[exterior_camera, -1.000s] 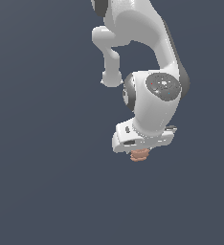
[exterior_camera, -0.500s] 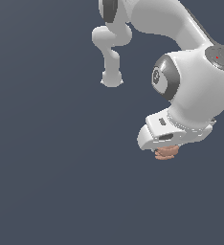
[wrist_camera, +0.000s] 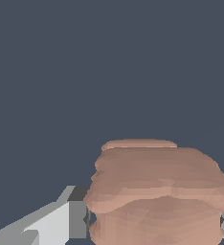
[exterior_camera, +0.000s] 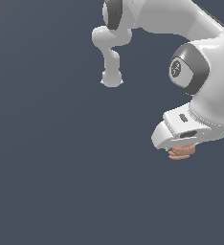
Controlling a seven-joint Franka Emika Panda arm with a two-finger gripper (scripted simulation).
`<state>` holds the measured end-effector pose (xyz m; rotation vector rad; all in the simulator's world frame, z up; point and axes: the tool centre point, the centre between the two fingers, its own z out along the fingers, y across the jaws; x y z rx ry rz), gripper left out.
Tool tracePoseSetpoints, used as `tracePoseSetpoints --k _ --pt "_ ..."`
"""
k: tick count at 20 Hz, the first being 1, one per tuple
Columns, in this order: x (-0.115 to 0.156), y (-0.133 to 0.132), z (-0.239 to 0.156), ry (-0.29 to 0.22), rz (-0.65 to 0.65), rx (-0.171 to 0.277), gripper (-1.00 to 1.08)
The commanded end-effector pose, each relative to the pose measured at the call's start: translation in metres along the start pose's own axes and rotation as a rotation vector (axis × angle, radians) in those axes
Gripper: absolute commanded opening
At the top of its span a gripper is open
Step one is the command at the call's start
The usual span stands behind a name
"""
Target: Pick up the object and move it to a goal position.
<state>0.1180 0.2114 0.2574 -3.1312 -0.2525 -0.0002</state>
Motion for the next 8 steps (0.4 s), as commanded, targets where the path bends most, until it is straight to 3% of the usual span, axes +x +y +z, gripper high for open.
tracePoseSetpoints --k 1,8 --pt "0.0021 -0.0035 -0.0032 0.000 0.001 0.000 -1.00" --pt "0.0041 -0.0077 -0.0062 0.000 0.000 0.000 -1.00"
